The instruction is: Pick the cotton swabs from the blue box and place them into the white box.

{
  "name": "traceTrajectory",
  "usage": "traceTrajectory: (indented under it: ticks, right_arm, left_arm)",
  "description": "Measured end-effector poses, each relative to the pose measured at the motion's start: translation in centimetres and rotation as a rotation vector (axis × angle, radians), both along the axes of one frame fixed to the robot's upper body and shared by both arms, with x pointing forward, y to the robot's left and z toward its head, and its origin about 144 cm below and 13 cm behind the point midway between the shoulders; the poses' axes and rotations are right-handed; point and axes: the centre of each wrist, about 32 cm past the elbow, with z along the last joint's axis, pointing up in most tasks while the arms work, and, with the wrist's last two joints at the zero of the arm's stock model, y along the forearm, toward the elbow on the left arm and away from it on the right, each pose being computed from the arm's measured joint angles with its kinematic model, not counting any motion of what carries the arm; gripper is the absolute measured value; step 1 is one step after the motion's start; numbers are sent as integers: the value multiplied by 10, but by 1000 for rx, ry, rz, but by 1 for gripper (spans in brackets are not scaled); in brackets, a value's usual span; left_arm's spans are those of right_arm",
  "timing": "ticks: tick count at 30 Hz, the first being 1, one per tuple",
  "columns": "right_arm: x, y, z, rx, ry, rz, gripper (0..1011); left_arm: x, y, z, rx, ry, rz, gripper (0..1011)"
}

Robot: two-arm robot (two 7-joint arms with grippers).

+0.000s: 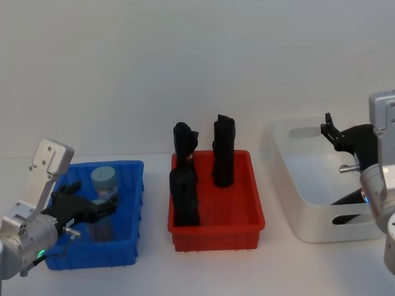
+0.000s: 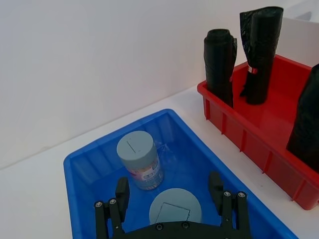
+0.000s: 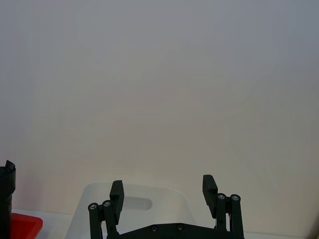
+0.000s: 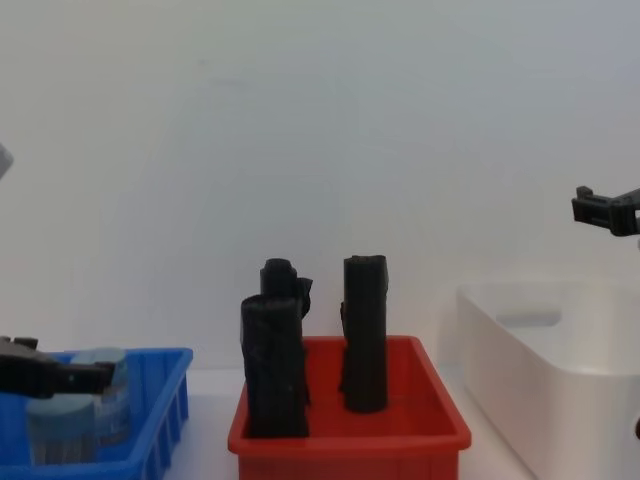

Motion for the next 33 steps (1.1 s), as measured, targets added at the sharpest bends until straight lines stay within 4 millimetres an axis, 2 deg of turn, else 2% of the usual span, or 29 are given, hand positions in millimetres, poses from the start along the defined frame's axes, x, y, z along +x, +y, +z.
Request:
traceTrajectory:
  ticks: [22, 33]
  right_arm:
    - [0, 0, 0, 0, 0, 0, 1001]
    - [0, 0, 0, 0, 0, 0, 1001]
  left_arm:
    - [4, 10, -22, -46, 38, 18, 1004]
    - [5, 11, -26, -55, 51, 15, 1004]
